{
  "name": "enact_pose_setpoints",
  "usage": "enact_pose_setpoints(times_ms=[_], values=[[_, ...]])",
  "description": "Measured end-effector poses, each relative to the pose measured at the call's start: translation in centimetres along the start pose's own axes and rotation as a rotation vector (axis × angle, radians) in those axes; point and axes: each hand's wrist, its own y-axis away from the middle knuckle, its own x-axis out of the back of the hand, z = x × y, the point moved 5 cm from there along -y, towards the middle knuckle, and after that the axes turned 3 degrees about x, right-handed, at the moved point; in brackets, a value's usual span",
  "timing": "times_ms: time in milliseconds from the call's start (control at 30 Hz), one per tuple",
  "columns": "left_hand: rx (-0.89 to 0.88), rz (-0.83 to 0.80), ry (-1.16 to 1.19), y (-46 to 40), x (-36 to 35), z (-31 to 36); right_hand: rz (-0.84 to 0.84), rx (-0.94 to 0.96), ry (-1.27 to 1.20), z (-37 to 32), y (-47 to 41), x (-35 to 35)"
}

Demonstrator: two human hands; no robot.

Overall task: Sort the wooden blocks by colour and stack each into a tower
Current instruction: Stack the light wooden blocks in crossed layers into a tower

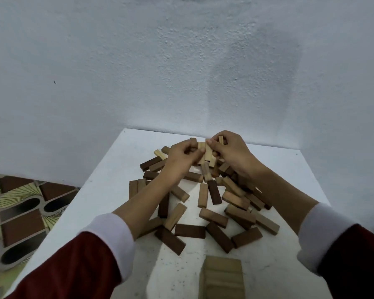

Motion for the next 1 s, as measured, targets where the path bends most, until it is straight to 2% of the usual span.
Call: enact_pose_setpoints(times_ms=[233,433,500,567,633,700,800,933,1000], values=[[-0.008,-0.026,0.114,5.7,1.2,3.5,-0.008,-0.018,-0.037,-4.9,6.7,-0.1],[-0.040,0.028,0.238,11.5,4.2,4.3,-0.179,0.015,0.110,-8.9,12.3,-3.9],[-0.078,0.030,0.267,13.6,5.5,3.9,-0.194,0.079,0.254,-9.1,13.9,-5.8],[-0.105,0.033,0.214,15.9,6.7,3.1,-0.089,0.196,0.350,-9.3,15.9,-7.7],[-0.055,0.054,0.204,17.6,7.5,1.6,0.055,0.303,0.282,-9.6,18.3,-9.3],[0.001,0.081,0.089,18.7,8.2,-0.4,0.094,0.341,0.246,-9.2,20.5,-11.6],[0.058,0.068,-0.253,19.6,8.5,-3.7,-0.014,0.225,0.221,-6.3,22.9,-15.8],[0.102,0.087,-0.375,20.6,9.2,-6.3,0.009,0.153,0.487,-2.8,24.5,-17.9],[0.138,0.087,-0.422,20.8,9.6,-7.4,0.057,0.119,0.526,-1.7,24.2,-17.6]])
